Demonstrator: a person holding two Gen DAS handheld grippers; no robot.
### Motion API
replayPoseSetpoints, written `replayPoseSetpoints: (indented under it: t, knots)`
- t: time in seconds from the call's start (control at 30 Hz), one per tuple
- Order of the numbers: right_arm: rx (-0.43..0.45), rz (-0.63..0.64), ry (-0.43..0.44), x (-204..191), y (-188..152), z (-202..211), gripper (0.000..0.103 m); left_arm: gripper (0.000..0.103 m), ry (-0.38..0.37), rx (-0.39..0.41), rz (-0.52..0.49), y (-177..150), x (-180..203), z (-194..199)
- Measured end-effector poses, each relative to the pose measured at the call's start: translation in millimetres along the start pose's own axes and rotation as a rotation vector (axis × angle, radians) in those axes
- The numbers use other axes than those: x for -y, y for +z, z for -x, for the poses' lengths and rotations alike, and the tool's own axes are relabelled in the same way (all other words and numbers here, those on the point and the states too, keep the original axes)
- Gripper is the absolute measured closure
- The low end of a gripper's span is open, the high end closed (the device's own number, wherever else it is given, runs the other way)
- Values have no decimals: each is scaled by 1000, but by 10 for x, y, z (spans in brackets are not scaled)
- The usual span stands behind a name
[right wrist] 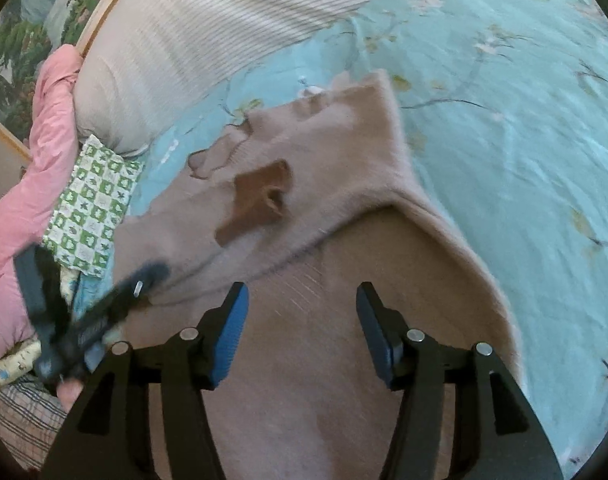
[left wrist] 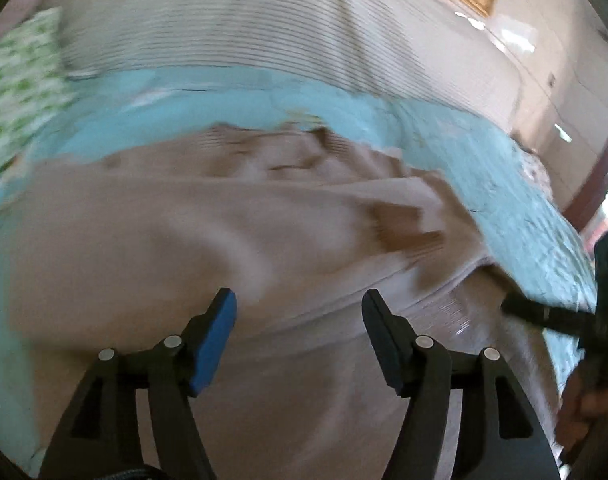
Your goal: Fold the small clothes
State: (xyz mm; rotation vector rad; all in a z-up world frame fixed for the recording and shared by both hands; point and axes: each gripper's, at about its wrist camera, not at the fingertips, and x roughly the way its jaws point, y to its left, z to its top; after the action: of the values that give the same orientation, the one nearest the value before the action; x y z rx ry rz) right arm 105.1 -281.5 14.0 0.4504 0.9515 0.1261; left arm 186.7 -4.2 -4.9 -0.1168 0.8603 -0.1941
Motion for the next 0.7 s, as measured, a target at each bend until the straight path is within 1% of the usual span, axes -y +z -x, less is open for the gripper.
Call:
replayPoseSetpoints:
  t: [0.07,0.17,0.23,0.3,0.33,0.4,0.43,0.47,0.5,0.53,0.57,0.6,0.67,0.7]
  knots:
    - [-2,7,19,-83,76,-98,43,35,69,14,34,-124,-282,202]
    - [8,2,25,-151,244,-272,42,35,210,21,93,-317,-757,419]
    - [13,-11,17,-152,351,-368,42,35,277,16,124,-392,-1039,475]
    - [7,-22,-5,-152,456,-502,41,35,334,-17,163,-417,-1307,443]
    - [-2,-25,-16,-156,493,-561,41,35,340,-21,175,-418,-1376,425]
    - [-39,-16,-32,-188,565,-745,41,35,329,-36,196,-403,-1492,348]
    - [-53,-18,-34,-196,581,-815,41,35,326,-43,197,-382,-1485,296]
    - [-61,-21,-27,-207,587,-872,43,35,324,-43,193,-356,-1470,248]
    - [-64,-8,-19,-244,594,-914,51,35,329,-42,190,-331,-1454,208]
    - [-66,11,-14,-284,605,-929,89,35,334,-43,187,-297,-1438,168]
    - [-72,24,-3,-325,626,-928,96,35,337,-40,186,-260,-1416,132]
    - [-50,27,29,-363,663,-848,96,35,343,-34,188,-224,-1406,105]
    - [37,21,105,-374,754,-568,96,35,370,-23,193,-164,-1400,68]
    - [106,9,129,-338,804,-341,96,35,381,-18,200,-150,-1411,73]
